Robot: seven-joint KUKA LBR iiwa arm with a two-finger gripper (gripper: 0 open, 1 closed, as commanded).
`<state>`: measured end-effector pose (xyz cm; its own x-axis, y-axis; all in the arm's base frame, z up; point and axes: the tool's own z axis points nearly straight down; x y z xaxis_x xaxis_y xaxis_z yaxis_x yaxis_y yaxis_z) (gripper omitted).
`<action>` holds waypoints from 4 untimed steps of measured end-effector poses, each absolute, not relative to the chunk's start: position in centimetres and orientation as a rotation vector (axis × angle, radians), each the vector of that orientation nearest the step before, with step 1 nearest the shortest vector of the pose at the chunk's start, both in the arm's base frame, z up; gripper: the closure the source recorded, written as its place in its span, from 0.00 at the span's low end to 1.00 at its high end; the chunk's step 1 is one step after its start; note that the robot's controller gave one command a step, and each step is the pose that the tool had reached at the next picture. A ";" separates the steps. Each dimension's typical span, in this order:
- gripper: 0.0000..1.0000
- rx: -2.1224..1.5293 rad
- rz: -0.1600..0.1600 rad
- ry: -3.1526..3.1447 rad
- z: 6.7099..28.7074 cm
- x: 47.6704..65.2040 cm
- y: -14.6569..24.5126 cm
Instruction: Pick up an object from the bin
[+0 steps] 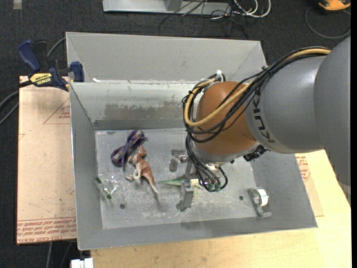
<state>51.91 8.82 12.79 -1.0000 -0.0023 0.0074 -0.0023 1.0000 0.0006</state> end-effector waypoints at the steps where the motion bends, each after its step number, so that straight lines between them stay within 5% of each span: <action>1: 0.00 -0.001 -0.002 -3.141 13.2 52.1 8.8; 2: 0.00 0.216 -0.004 -3.136 8.6 54.8 5.1; 3: 1.00 -0.099 -0.006 -3.149 7.1 56.7 6.0; 4: 1.00 -0.101 -0.006 -3.150 7.1 56.7 6.0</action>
Offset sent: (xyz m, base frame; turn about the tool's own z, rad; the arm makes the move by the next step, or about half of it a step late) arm 0.0345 -0.0509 -0.0579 -0.1722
